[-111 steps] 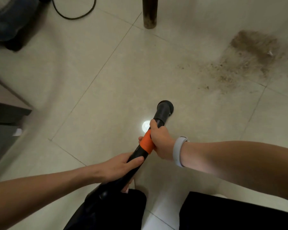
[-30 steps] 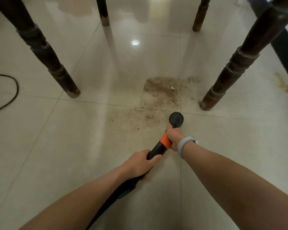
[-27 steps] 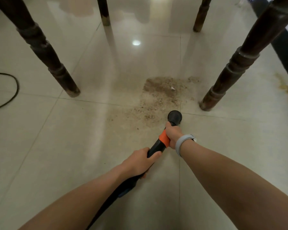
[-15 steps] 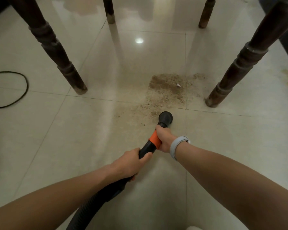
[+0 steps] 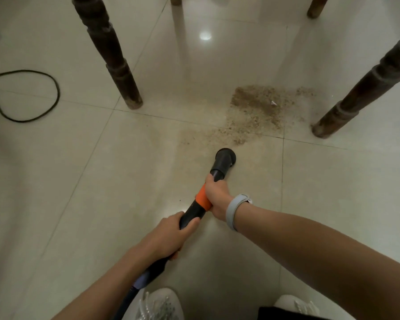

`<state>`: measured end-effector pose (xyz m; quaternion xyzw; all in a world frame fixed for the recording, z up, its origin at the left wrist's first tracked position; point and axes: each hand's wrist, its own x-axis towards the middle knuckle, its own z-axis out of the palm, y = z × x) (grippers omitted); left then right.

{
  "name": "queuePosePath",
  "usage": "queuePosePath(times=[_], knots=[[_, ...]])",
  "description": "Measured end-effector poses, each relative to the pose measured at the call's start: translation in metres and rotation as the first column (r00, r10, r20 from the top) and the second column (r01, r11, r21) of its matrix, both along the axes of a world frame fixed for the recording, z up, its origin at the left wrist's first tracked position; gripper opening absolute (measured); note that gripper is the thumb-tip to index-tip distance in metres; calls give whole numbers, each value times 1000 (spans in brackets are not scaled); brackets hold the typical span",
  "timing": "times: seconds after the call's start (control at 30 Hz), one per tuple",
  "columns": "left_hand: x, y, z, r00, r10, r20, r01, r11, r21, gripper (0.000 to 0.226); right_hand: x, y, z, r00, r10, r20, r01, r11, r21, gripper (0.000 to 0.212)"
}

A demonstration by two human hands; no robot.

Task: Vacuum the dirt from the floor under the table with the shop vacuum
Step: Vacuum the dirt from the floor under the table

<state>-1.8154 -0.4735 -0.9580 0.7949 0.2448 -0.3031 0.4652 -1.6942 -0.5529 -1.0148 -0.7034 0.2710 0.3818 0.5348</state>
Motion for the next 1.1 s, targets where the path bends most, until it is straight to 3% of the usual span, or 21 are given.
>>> queuePosePath(times=[0.17,0.33,0.47,0.6,0.67,0.77,0.87,0.93,0.97,1.03,1.1], knots=[[-29,12,-23,994,99,45,-99,995,-9,28,-24,21,-13,998,39,44,-39,999,5,31],[-32,17,-28,953,282,108,-284,959,4,30,-20,49,-10,985,148,91,-150,989,13,46],[-33,32,-28,904,405,133,-409,913,-5,28,-20,73,-3,983,181,9,-180,970,162,38],[-27,51,-24,843,521,137,-523,852,-25,36,-26,105,8,977,203,-58,-178,941,289,49],[-21,63,-23,822,554,135,-556,831,-27,39,-22,118,12,974,222,-34,-201,930,307,46],[-7,82,-24,789,601,128,-600,798,-54,43,-6,133,19,974,227,20,-221,922,317,24],[14,102,-25,730,665,157,-663,745,-74,46,12,139,17,958,238,158,-271,932,239,27],[30,115,-23,682,714,161,-706,700,-110,44,17,127,12,871,397,289,-429,902,54,32],[36,120,-21,673,724,151,-714,689,-126,44,18,115,6,774,538,334,-540,836,-97,37],[43,124,-22,680,721,132,-708,692,-137,43,19,80,-9,423,846,325,-694,533,-484,45],[43,117,-23,702,701,124,-687,713,-140,43,17,42,-23,68,983,173,-675,173,-718,52]])
